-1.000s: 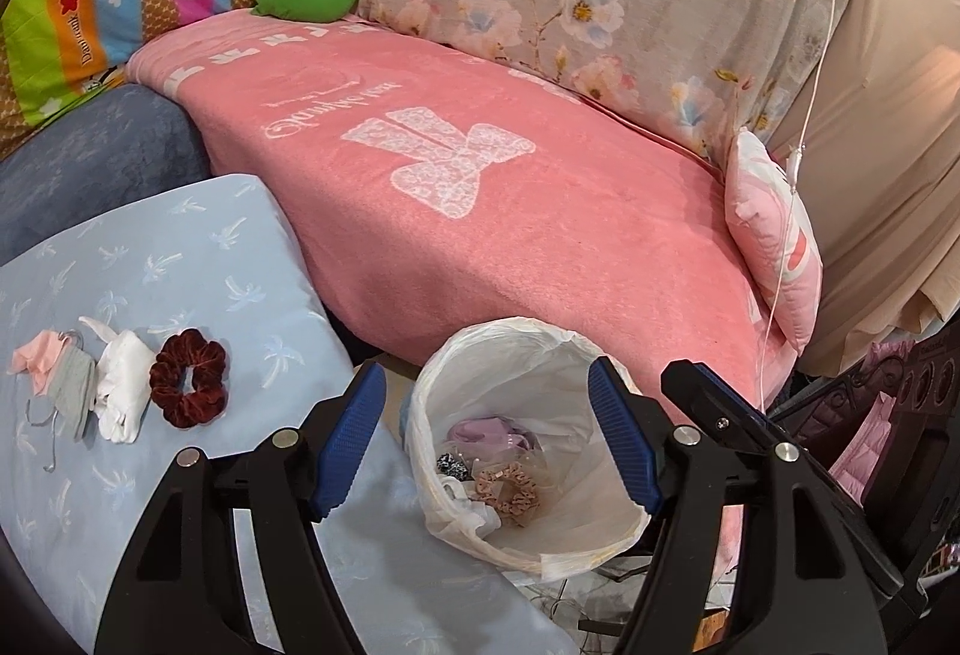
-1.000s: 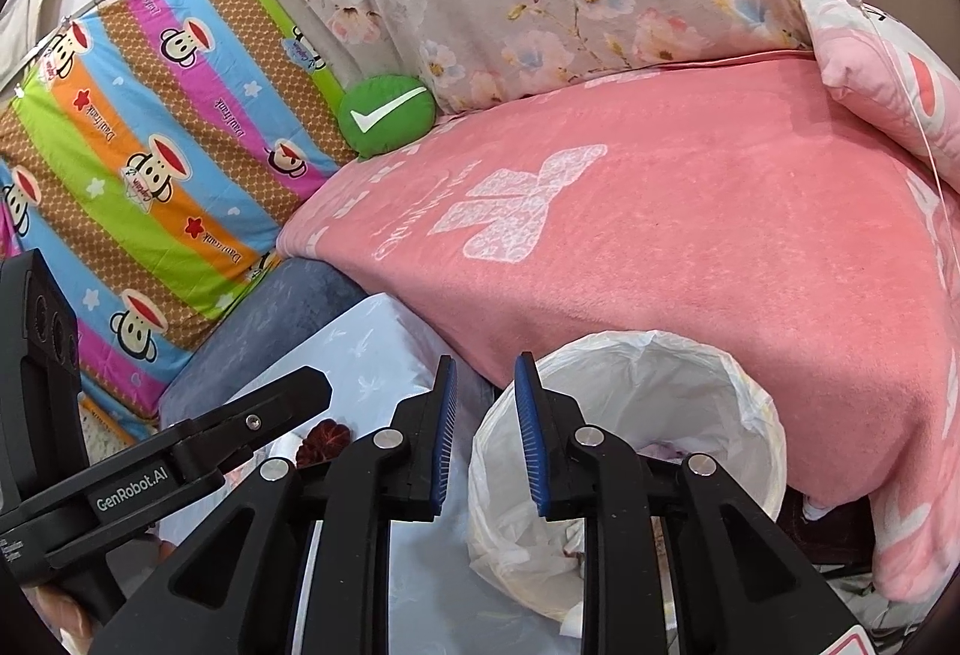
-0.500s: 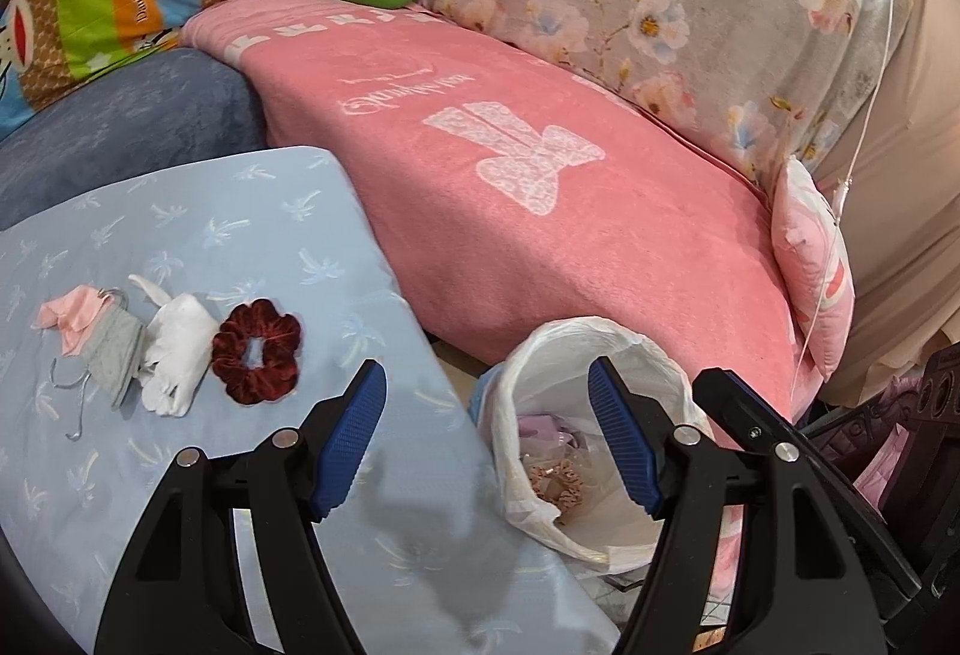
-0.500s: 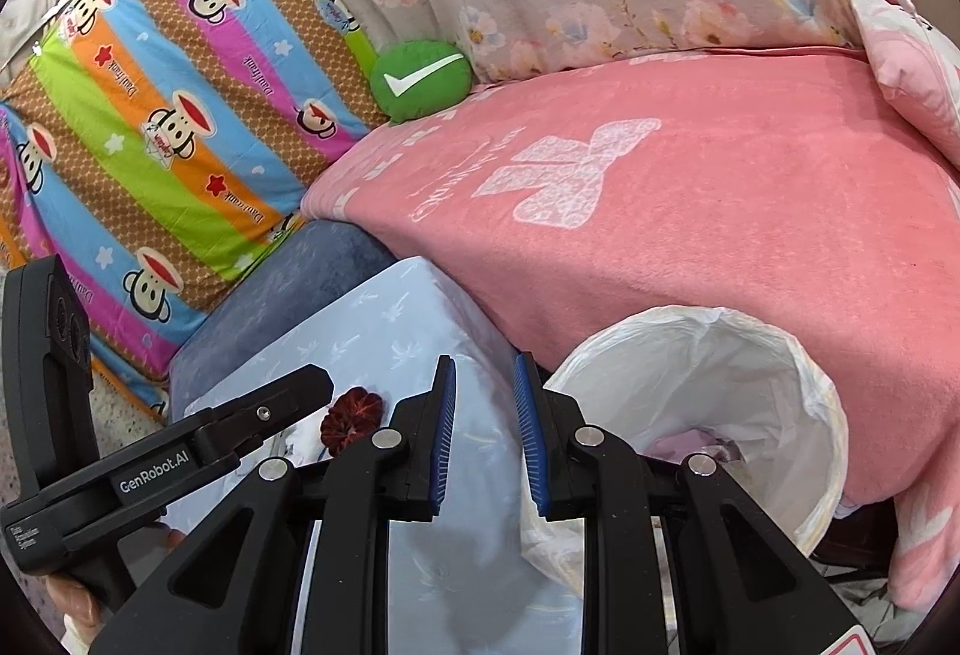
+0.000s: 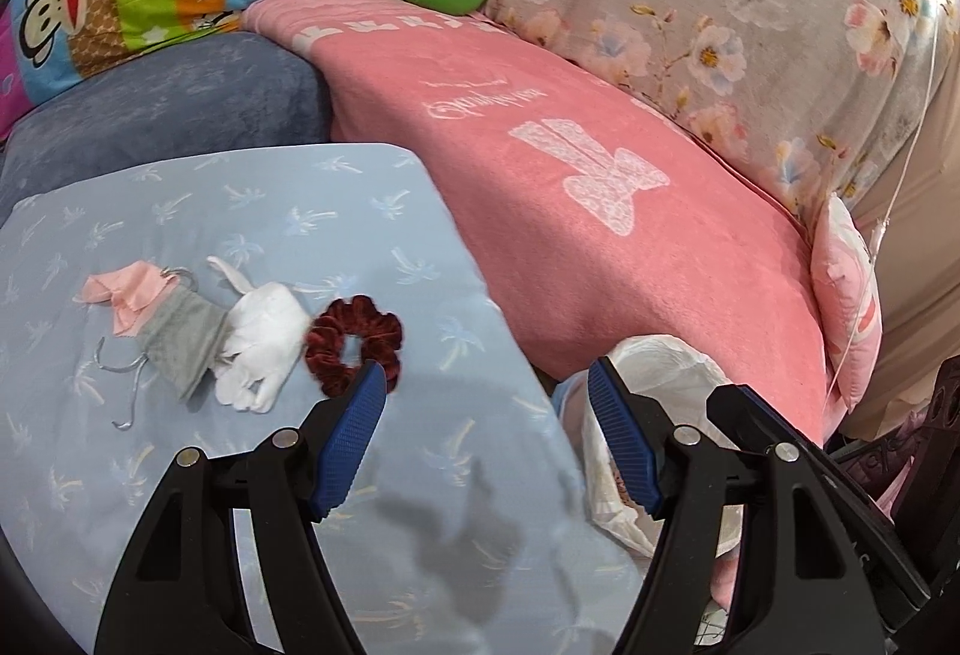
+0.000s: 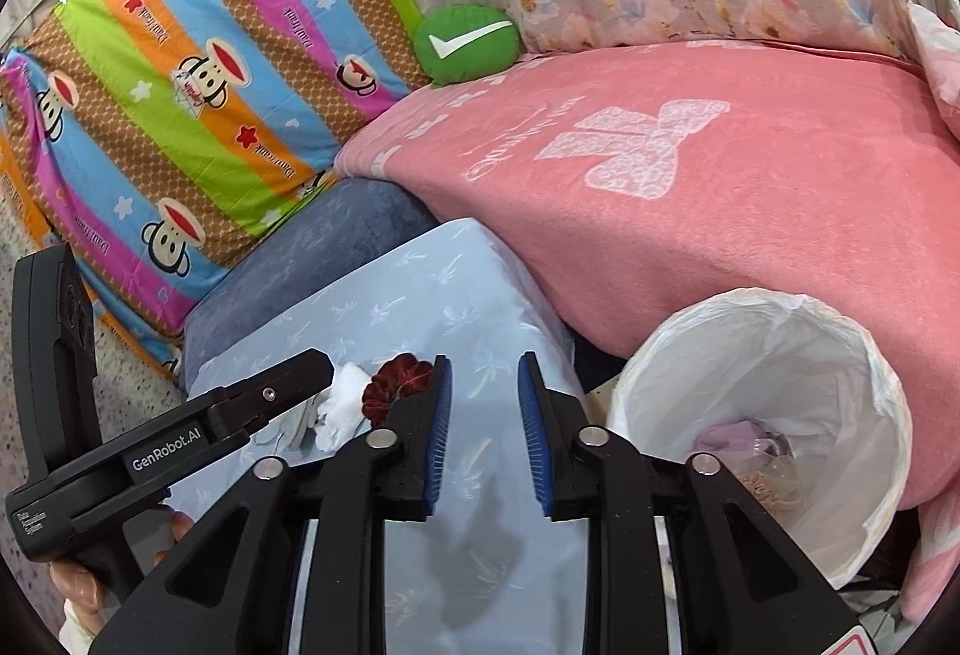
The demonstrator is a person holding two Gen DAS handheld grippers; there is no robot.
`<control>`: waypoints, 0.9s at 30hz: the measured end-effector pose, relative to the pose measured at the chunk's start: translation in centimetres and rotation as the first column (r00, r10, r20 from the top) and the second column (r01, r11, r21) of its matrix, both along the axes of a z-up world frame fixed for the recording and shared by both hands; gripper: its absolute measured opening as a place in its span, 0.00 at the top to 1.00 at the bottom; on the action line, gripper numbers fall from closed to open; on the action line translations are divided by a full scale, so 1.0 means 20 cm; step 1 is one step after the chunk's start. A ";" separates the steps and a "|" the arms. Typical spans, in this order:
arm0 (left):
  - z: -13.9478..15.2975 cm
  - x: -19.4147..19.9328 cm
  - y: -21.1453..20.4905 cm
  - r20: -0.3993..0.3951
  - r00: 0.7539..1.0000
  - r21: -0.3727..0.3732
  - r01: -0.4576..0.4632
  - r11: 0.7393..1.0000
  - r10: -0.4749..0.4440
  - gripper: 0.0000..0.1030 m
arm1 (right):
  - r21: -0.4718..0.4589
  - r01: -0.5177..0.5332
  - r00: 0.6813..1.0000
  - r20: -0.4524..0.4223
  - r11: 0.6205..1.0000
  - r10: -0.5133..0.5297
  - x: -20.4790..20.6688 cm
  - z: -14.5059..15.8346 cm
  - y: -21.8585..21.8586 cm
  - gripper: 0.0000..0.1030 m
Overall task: Collect trash
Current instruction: 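Move both tools back over the pink cloth and grey pouch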
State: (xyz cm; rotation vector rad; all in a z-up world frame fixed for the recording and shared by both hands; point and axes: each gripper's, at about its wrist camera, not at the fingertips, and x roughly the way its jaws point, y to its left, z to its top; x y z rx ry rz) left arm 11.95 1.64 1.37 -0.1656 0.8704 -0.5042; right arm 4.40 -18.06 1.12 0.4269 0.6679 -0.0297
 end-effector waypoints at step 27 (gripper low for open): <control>-0.36 0.36 0.94 -0.101 0.927 0.137 -0.346 0.928 0.360 0.23 | -0.027 -0.328 0.931 -0.178 0.944 0.318 0.59 -0.36 0.98 0.73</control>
